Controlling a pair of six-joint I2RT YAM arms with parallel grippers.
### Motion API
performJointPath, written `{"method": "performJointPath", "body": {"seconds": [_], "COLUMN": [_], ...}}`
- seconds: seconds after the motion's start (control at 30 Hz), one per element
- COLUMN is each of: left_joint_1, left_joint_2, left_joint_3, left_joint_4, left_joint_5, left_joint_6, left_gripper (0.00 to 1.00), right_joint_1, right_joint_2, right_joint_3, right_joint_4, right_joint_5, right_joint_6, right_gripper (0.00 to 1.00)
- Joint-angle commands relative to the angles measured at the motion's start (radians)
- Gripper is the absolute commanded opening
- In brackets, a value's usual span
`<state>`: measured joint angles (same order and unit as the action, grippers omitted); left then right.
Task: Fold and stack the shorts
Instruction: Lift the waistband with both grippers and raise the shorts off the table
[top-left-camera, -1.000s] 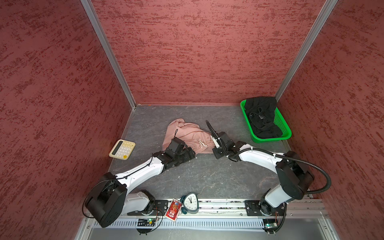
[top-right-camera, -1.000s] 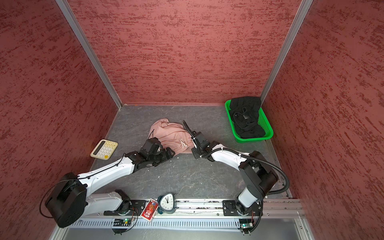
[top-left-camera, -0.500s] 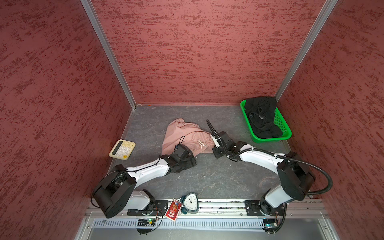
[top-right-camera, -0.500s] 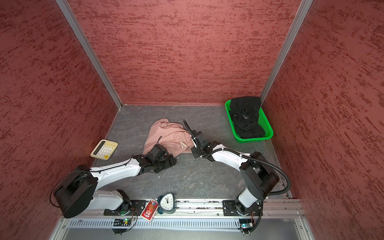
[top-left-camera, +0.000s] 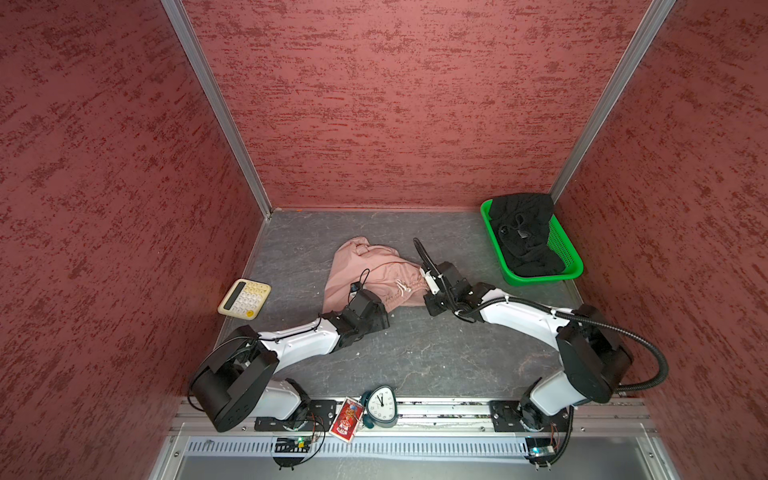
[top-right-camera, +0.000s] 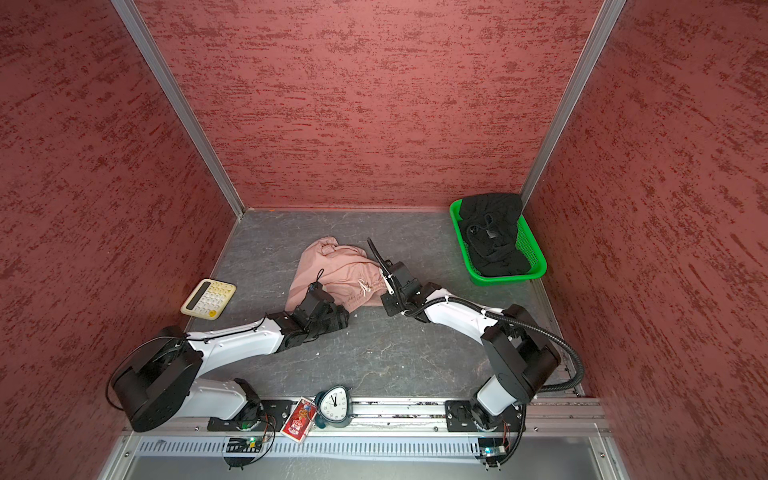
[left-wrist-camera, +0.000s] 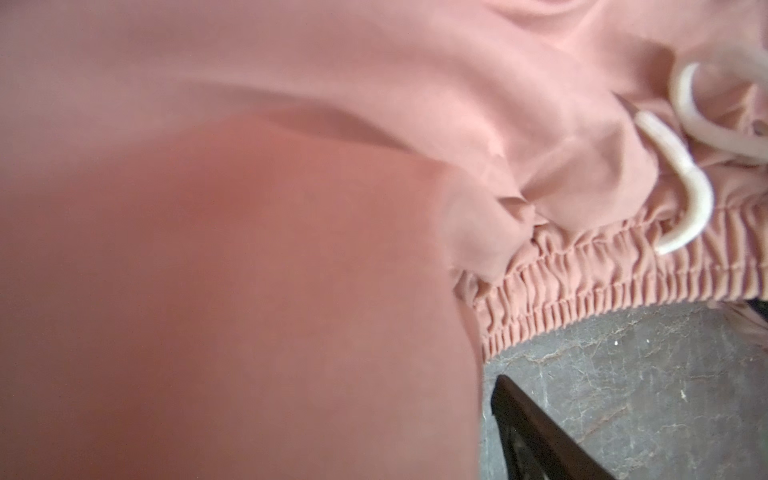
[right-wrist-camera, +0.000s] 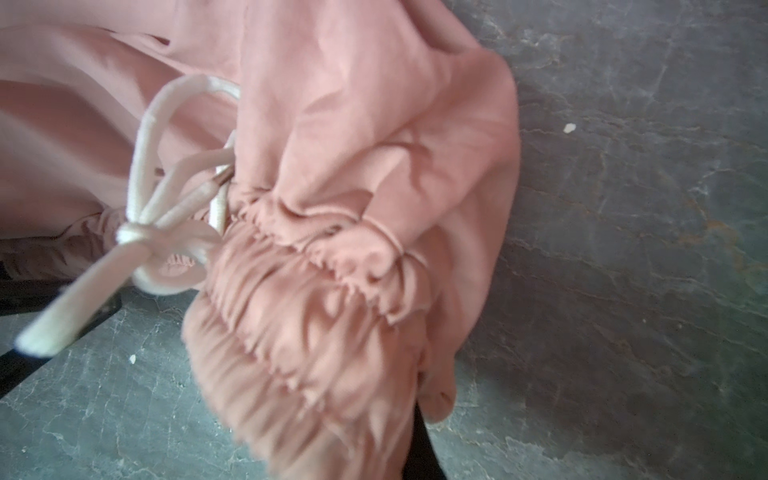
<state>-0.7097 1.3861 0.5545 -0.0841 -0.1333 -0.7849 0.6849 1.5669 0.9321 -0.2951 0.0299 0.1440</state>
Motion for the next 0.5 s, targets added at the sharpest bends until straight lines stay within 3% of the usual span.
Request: {"method": "performJointPath", "body": {"seconds": [0.0, 0.13, 0.2, 0.23, 0.27, 0.47], "left_joint_1": [0.017, 0.031, 0.044, 0.051, 0.054, 0.109], "left_joint_2": [0.013, 0.020, 0.010, -0.003, -0.021, -0.194], "left_joint_3": [-0.010, -0.002, 0.018, 0.030, 0.049, 0.249], "left_joint_4": [0.111, 0.126, 0.084, 0.063, 0.022, -0.326], "left_joint_5": [0.007, 0.016, 0.017, 0.025, 0.027, 0.068], "left_joint_6": [0.036, 0.056, 0.073, 0.085, 0.094, 0.194], "left_gripper": [0.70, 0.40, 0.13, 0.04, 0.00, 0.00], "right_joint_1": [-0.004, -0.005, -0.005, -0.006, -0.007, -0.034], "right_joint_2": [-0.039, -0.044, -0.043, -0.039, -0.038, -0.095], "right_joint_3": [-0.005, 0.000, 0.014, 0.022, 0.029, 0.088], "right_joint_4": [0.038, 0.045, 0.029, 0.015, -0.002, -0.113], "right_joint_5": [-0.007, -0.007, -0.010, -0.006, 0.005, 0.073], "right_joint_6": [0.009, 0.008, 0.003, -0.002, -0.007, -0.048], "right_gripper": [0.00, 0.00, 0.00, 0.00, 0.00, 0.00]}}
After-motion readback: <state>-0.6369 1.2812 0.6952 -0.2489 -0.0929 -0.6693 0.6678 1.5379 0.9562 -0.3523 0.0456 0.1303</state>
